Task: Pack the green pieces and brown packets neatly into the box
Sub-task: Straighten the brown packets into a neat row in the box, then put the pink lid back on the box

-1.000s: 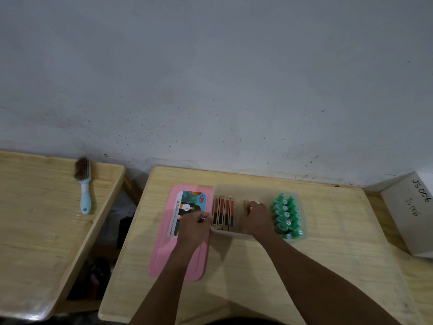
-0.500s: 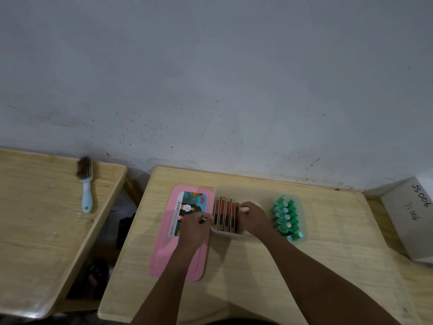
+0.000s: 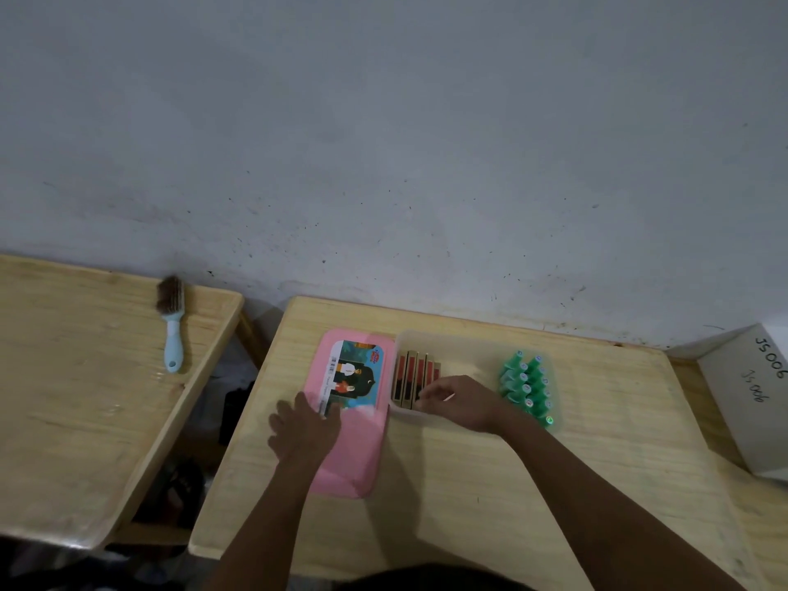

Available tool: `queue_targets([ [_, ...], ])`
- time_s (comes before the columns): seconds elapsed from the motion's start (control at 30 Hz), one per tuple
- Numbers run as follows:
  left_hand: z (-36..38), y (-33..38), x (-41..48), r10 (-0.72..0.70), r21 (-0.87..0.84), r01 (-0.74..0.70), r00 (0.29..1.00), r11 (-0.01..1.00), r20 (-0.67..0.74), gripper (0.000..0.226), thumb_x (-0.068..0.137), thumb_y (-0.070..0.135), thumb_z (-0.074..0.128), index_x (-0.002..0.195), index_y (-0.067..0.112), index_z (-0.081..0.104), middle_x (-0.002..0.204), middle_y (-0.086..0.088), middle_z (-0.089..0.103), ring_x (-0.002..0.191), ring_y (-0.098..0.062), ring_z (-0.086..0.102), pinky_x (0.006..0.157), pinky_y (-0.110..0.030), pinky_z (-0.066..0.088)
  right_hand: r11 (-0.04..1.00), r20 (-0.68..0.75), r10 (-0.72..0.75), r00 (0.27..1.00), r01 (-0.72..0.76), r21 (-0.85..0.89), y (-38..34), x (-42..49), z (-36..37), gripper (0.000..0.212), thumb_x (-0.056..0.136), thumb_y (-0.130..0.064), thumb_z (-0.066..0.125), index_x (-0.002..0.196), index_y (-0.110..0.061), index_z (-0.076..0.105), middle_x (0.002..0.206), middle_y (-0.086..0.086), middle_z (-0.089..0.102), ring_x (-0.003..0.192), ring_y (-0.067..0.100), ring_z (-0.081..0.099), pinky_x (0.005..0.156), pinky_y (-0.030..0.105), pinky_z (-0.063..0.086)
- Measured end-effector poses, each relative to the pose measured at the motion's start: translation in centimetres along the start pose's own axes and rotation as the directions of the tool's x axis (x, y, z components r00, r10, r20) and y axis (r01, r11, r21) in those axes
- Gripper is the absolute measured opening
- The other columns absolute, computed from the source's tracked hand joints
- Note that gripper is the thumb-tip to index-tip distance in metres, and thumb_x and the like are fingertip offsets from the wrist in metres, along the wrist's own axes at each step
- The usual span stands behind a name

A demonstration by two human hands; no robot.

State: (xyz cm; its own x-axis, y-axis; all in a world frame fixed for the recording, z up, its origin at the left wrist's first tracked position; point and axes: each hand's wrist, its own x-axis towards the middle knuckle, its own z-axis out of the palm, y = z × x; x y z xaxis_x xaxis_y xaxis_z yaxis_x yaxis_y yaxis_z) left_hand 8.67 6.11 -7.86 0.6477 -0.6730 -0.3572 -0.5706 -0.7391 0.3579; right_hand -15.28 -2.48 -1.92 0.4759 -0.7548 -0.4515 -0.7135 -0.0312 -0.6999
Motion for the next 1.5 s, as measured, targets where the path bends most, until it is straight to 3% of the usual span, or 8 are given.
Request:
queue_targets([
  [0.33, -2.3, 1.2, -0.1, -0.18, -0.297, 0.222, 0.97, 0.929, 0.162, 0.051, 0.086, 0.034, 0.061, 0.123, 0.0, 0.051, 0.124, -0.023, 0.052, 0.114, -0.037, 0.051, 0.089, -0.041, 0.044, 0.992, -0.02, -0.069, 0.997, 0.066, -0.111, -0.6, -0.9, 1.0, 0.018, 0.091, -0.027, 0.066, 0.103, -0.018, 0.075, 0.104, -0.002, 0.072, 0.091, 0.009, 0.062, 0.083, 0.022, 0.047],
  [0.5, -8.0, 3.8, -0.7, 0.146, -0.449, -0.107, 0.988, 0.887, 0.053, 0.014, 0.086, 0.011, 0.051, 0.092, 0.001, 0.058, 0.088, -0.013, 0.059, 0.082, -0.026, 0.055, 0.055, -0.026, 0.036, 1.0, -0.094, -0.009, 0.996, 0.009, -0.004, -1.9, -1.4, 0.4, 0.023, 0.095, -0.027, 0.056, 0.099, -0.011, 0.074, 0.097, 0.006, 0.072, 0.082, 0.012, 0.064, 0.084, 0.035, 0.052],
  [0.73, -15.7, 9.2, -3.2, 0.384, -0.699, -0.374, 0.911, 0.609, -0.153, 0.006, 0.089, 0.012, 0.057, 0.083, 0.013, 0.056, 0.083, -0.003, 0.066, 0.072, -0.015, 0.061, 0.058, -0.027, 0.048, 0.803, -0.077, 0.157, 0.985, -0.082, 0.591, -4.9, -2.6, -0.6, 0.038, 0.091, -0.049, 0.059, 0.116, -0.022, 0.058, 0.11, 0.0, 0.066, 0.1, 0.015, 0.064, 0.079, 0.032, 0.054],
  [0.97, -10.5, 10.4, -4.7, 0.409, -0.968, 0.142, 0.886, 0.206, 0.217, 0.01, 0.09, 0.0, 0.051, 0.098, 0.005, 0.055, 0.104, -0.017, 0.07, 0.085, -0.026, 0.068, 0.07, -0.038, 0.056, 0.152, -0.197, 0.235, 0.952, 0.164, 0.975, -0.6, -3.2, -2.2, 0.069, 0.076, -0.012, 0.078, 0.133, 0.006, 0.045, 0.125, 0.023, 0.062, 0.098, 0.027, 0.065, 0.075, 0.037, 0.059],
  [1.13, -8.5, 10.5, -4.4, 0.476, -0.935, 0.34, 0.81, 0.096, 0.343, 0.013, 0.089, 0.015, 0.053, 0.098, 0.008, 0.06, 0.094, -0.014, 0.068, 0.076, -0.024, 0.066, 0.077, -0.039, 0.054, 0.438, -0.298, 0.288, 0.91, 0.151, 0.886, 2.6, -6.4, -6.4, 0.045, 0.079, -0.019, 0.076, 0.12, -0.004, 0.064, 0.108, 0.017, 0.071, 0.085, 0.025, 0.064, 0.073, 0.036, 0.054],
  [1.2, -8.3, 10.3, -3.7, 0.427, -0.934, 0.334, 0.831, 0.129, 0.356, 0.022, 0.092, 0.028, 0.053, 0.099, 0.012, 0.065, 0.089, -0.011, 0.069, 0.078, -0.025, 0.066, 0.081, -0.042, 0.052, 0.53, -0.31, 0.296, 0.903, 0.115, 0.84, 3.3, -7.6, -8.4, 0.041, 0.079, -0.018, 0.076, 0.117, -0.007, 0.066, 0.103, 0.015, 0.073, 0.083, 0.023, 0.066, 0.074, 0.037, 0.054],
  [1.33, -6.9, 10.5, -3.4, 0.352, -0.839, 0.101, 0.876, 0.535, 0.33, 0.025, 0.092, 0.03, 0.056, 0.095, 0.006, 0.064, 0.097, -0.017, 0.07, 0.086, -0.031, 0.068, 0.078, -0.045, 0.059, 0.712, -0.388, 0.333, 0.859, 0.041, 0.701, 3.8, -7.8, -10.7, 0.04, 0.077, -0.021, 0.08, 0.113, -0.016, 0.065, 0.097, 0.007, 0.071, 0.078, 0.018, 0.066, 0.066, 0.029, 0.055],
  [1.5, -3.6, 11.6, -5.5, 0.272, -0.404, -0.231, 0.961, 0.885, 0.046, 0.037, 0.096, 0.038, 0.039, 0.096, 0.004, 0.056, 0.09, -0.012, 0.061, 0.082, -0.03, 0.06, 0.064, -0.034, 0.043, 0.864, -0.612, 0.371, 0.698, -0.018, 0.503, 4.7, -4.0, -10.5, 0.057, 0.076, -0.042, 0.078, 0.125, -0.02, 0.057, 0.107, 0.007, 0.062, 0.09, 0.019, 0.062, 0.072, 0.03, 0.05],
])
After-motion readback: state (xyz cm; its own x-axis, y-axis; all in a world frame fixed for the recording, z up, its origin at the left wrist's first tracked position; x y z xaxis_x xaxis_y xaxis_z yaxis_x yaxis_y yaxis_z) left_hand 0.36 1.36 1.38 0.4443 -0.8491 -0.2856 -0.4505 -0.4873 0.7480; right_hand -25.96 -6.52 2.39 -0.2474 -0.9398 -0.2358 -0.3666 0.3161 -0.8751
